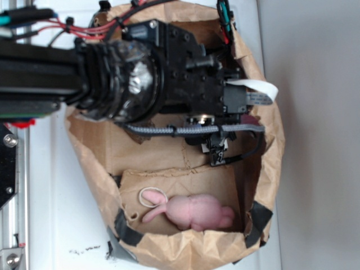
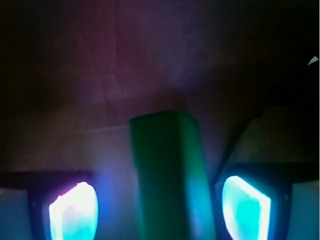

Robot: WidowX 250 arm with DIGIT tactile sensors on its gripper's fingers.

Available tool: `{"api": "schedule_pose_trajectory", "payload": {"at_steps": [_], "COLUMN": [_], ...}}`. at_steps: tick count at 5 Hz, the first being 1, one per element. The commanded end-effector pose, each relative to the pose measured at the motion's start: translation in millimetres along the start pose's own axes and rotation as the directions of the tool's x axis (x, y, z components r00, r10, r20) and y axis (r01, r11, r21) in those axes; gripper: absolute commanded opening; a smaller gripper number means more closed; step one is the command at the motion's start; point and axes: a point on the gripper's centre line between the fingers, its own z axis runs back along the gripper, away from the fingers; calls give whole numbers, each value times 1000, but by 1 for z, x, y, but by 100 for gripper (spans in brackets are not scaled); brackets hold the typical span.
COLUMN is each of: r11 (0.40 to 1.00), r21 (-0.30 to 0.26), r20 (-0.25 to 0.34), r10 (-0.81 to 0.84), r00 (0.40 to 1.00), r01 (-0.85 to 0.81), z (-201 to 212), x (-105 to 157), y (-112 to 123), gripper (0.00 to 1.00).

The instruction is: Grab the green block.

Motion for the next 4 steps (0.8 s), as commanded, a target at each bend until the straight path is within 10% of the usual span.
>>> {"api": "schedule_pose_trajectory", "payload": {"at_steps": [1,2,4], "r11": [999,999,999], "r21": [49,32,35], "r20": [14,-4,2], "r10": [3,5,15], "r00": [1000,1000,1000], "r01": [-4,-5,-15], "z": [-15,-13,-10], "x": [3,3,1], "y": [-3,-3,-3], "gripper": [100,0,0]}}
